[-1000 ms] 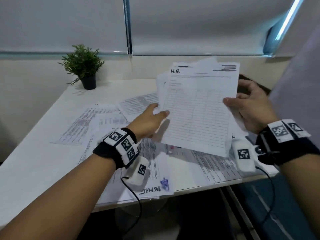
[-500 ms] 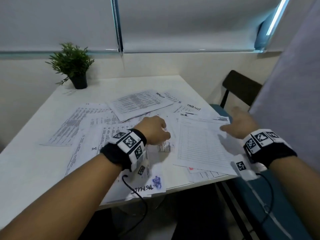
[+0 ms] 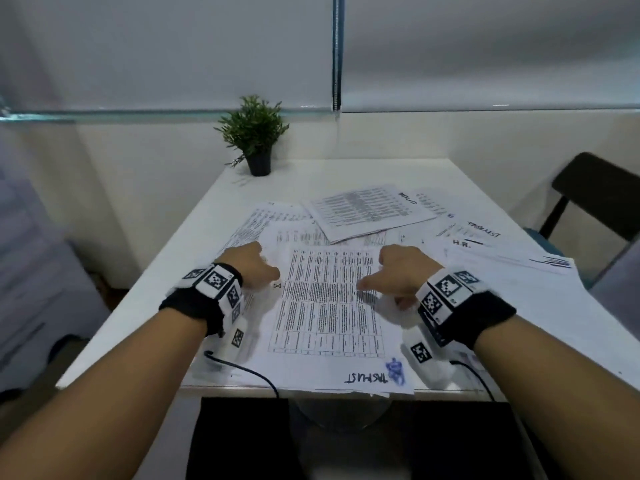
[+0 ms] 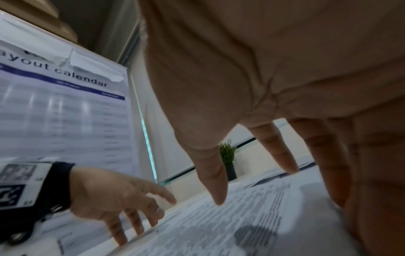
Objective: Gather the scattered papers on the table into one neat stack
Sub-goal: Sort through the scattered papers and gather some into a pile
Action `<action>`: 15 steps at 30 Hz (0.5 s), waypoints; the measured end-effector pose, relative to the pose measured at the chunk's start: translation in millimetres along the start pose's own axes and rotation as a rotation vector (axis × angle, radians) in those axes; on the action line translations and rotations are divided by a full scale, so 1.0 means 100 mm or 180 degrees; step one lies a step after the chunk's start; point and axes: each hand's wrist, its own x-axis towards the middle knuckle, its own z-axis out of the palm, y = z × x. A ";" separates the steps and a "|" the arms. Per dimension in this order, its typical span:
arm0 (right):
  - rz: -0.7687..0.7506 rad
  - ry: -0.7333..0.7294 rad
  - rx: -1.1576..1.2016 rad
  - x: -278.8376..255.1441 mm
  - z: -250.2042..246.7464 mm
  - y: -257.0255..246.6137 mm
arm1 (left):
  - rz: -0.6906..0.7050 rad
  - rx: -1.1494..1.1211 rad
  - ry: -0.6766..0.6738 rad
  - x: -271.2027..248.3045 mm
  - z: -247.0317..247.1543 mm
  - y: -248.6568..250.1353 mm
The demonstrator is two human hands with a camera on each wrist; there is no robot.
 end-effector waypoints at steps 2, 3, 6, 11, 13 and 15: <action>-0.0063 -0.0066 0.0007 0.04 0.09 -0.12 | 0.0002 -0.0093 -0.0043 -0.01 0.03 -0.04; -0.0106 -0.0098 0.0028 0.06 0.12 -0.17 | 0.0024 -0.0149 -0.0079 -0.01 0.03 -0.04; -0.0212 -0.0116 0.0053 0.08 0.20 -0.26 | 0.0083 -0.0224 -0.0130 -0.02 0.04 -0.02; -0.0164 -0.0072 0.0223 0.09 0.25 -0.23 | 0.0069 -0.0248 -0.0310 0.01 0.02 -0.03; -0.0145 -0.0081 0.0298 0.09 0.23 -0.20 | 0.0092 -0.0322 -0.0262 0.01 0.03 0.01; -0.0138 -0.0109 0.0322 0.08 0.21 -0.18 | 0.0148 -0.0358 -0.0176 0.00 0.05 0.05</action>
